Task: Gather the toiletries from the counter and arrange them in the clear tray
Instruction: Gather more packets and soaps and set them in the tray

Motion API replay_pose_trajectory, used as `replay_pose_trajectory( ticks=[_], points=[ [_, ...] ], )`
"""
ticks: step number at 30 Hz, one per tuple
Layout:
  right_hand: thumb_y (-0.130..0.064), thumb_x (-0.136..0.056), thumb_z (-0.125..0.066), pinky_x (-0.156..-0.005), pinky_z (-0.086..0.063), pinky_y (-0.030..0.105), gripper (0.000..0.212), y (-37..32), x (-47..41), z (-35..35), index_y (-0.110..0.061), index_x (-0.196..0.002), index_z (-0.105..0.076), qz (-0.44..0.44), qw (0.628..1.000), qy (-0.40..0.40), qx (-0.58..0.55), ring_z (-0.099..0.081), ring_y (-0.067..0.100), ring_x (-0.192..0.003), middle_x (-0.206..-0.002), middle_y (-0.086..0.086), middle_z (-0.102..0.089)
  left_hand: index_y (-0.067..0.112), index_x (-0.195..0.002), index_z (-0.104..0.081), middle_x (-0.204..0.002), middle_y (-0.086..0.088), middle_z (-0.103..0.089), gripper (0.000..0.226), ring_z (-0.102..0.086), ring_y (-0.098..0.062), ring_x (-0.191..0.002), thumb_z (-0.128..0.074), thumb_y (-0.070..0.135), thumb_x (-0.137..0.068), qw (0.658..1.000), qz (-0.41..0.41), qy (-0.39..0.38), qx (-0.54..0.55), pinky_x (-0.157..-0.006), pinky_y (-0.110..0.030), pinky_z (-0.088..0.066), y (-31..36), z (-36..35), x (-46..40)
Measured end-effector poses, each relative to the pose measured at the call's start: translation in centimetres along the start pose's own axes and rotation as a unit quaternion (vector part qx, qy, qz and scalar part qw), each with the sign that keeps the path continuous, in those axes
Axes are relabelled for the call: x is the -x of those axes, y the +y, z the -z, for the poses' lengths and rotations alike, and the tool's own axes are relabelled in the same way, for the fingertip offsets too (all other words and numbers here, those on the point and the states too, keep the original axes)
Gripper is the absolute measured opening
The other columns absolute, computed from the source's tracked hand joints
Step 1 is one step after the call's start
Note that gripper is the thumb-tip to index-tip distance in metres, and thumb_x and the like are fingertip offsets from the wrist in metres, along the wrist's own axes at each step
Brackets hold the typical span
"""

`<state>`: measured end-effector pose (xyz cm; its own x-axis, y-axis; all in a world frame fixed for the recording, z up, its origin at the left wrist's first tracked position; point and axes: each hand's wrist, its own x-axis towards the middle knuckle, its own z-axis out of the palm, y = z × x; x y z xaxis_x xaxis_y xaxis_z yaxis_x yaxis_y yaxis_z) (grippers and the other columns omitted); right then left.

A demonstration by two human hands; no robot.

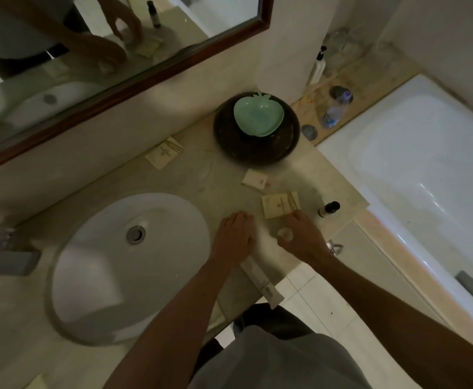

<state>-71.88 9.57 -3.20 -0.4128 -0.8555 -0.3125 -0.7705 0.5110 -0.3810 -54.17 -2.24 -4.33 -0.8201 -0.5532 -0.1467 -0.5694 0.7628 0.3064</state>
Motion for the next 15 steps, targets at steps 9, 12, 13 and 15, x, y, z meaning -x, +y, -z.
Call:
replay_pose_trajectory(
  ticks=[9, 12, 13, 15],
  points=[
    [-0.065, -0.085, -0.057, -0.063, -0.056, 0.034, 0.051, -1.6, 0.8, -1.5, -0.020, -0.108, -0.052, -0.086, 0.995, 0.038, -0.031, -0.064, 0.013, -0.069, -0.090, -0.005, -0.068, 0.013, -0.134, -0.047, -0.136, -0.008, -0.050, 0.049, -0.047, -0.026, -0.123, -0.055, 0.016, -0.086, 1.000, -0.020, 0.008, 0.013, -0.098, -0.040, -0.040, 1.8, 0.4, -4.3],
    [-0.057, -0.083, -0.066, -0.069, -0.054, 0.034, 0.059, -1.2, 1.2, -1.2, -0.018, -0.124, -0.052, -0.027, 0.998, 0.056, -0.001, -0.065, 0.019, -0.087, -0.112, 0.000, -0.063, 0.010, -0.135, -0.047, -0.138, -0.010, -0.051, 0.051, -0.050, -0.028, -0.123, -0.057, 0.016, -0.086, 0.999, 0.007, 0.040, 0.004, -0.095, -0.041, -0.042, 1.1, 1.0, -6.4],
    [-0.051, -0.081, -0.071, -0.071, -0.054, 0.034, 0.059, -0.9, 1.4, -1.2, -0.019, -0.127, -0.051, 0.000, 0.999, 0.045, 0.006, -0.064, 0.020, -0.093, -0.119, 0.001, -0.059, 0.011, -0.139, -0.042, -0.143, -0.009, -0.046, 0.056, -0.046, -0.026, -0.127, -0.057, 0.017, -0.085, 0.999, 0.013, 0.031, -0.009, -0.099, -0.041, -0.040, 0.7, 1.2, -7.2],
    [-0.038, -0.078, -0.076, -0.071, -0.051, 0.029, 0.054, -0.5, 1.7, -1.3, -0.021, -0.124, -0.054, 0.023, 1.000, 0.004, 0.016, -0.062, 0.020, -0.097, -0.121, 0.000, -0.056, 0.016, -0.147, -0.031, -0.152, -0.006, -0.035, 0.066, -0.036, -0.023, -0.136, -0.056, 0.017, -0.086, 0.999, 0.017, 0.001, -0.029, -0.108, -0.040, -0.034, 0.0, 1.5, -9.0]
  ],
)
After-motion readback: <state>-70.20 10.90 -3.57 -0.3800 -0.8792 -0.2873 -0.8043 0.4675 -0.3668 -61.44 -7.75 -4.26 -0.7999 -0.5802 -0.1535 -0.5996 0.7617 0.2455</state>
